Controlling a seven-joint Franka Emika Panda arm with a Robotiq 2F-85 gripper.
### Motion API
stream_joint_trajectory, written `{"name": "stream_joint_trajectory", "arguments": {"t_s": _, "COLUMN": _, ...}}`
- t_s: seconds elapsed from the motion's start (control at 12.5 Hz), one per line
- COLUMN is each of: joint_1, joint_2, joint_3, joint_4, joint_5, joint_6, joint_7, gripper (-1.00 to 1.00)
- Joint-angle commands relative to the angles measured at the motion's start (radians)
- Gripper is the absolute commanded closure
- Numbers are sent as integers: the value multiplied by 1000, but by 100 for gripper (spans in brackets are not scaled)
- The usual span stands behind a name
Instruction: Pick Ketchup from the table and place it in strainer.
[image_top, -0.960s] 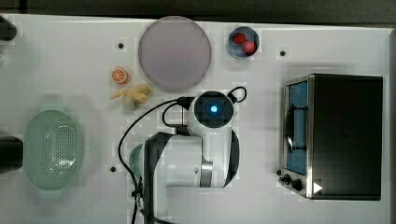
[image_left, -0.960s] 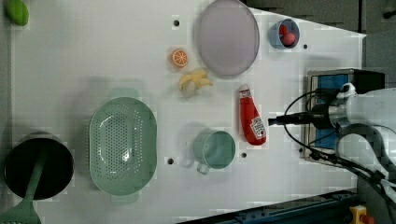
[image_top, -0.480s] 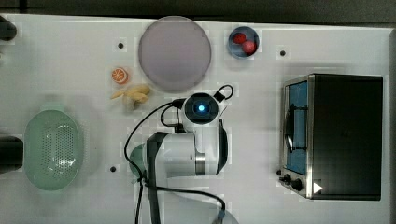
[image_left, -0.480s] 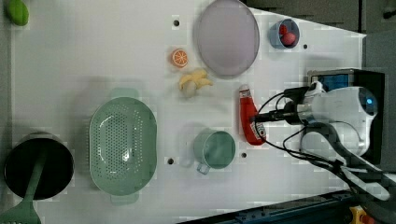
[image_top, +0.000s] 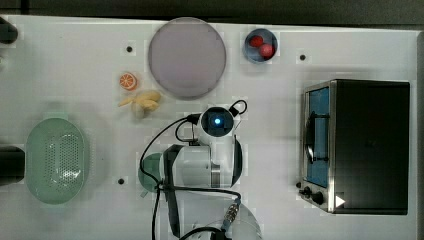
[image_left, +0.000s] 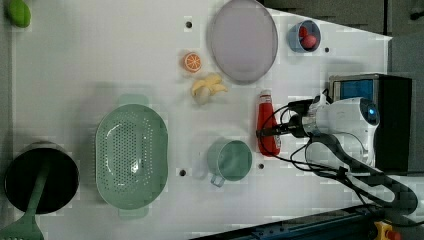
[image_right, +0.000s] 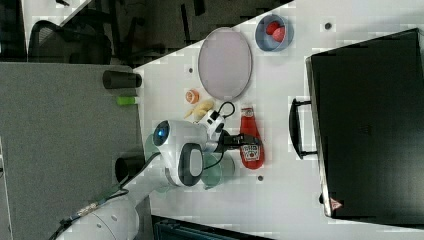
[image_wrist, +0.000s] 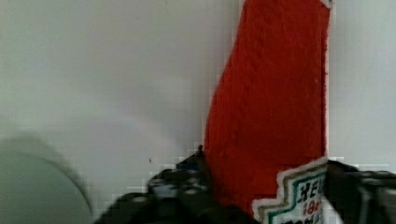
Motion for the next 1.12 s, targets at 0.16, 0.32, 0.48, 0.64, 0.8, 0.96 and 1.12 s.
{"name": "stream_joint_trajectory", "arguments": {"t_s": 0.16, "joint_1": 6, "joint_2": -38, "joint_3": -4, "joint_4": 12, "joint_5": 1, "joint_6": 33, "joint_7": -47, "gripper": -24}}
{"name": "stream_joint_trajectory", "arguments": {"t_s": 0.32, "joint_1": 2, "joint_2": -92, "joint_3": -6, "joint_4": 25, "joint_5": 2, "joint_6": 20, "joint_7": -46, "gripper": -24}}
{"name": "stream_joint_trajectory", "arguments": {"t_s": 0.48, "joint_1": 1, "joint_2": -205, "joint_3": -10, "joint_4": 30, "joint_5": 6, "joint_6": -62, "joint_7": -33, "gripper": -24}}
{"name": "stream_joint_trajectory", "arguments": {"t_s": 0.64, "joint_1": 6, "joint_2": -345, "joint_3": 0, "joint_4": 65, "joint_5": 6, "joint_6": -246, "joint_7": -21, "gripper": -24}}
{"name": "stream_joint_trajectory", "arguments": {"t_s": 0.8, "joint_1": 14, "joint_2": -454, "joint_3": 25, "joint_4": 127, "joint_5": 6, "joint_6": -415, "joint_7": -4, "gripper": -24}}
{"name": "stream_joint_trajectory", "arguments": {"t_s": 0.96, "joint_1": 30, "joint_2": -509, "joint_3": 73, "joint_4": 188, "joint_5": 19, "joint_6": -555, "joint_7": 68, "gripper": -24}}
{"name": "stream_joint_trajectory", "arguments": {"t_s": 1.12, "joint_1": 53, "joint_2": -518, "joint_3": 149, "joint_4": 239, "joint_5": 57, "joint_6": -635, "joint_7": 216, "gripper": -24}}
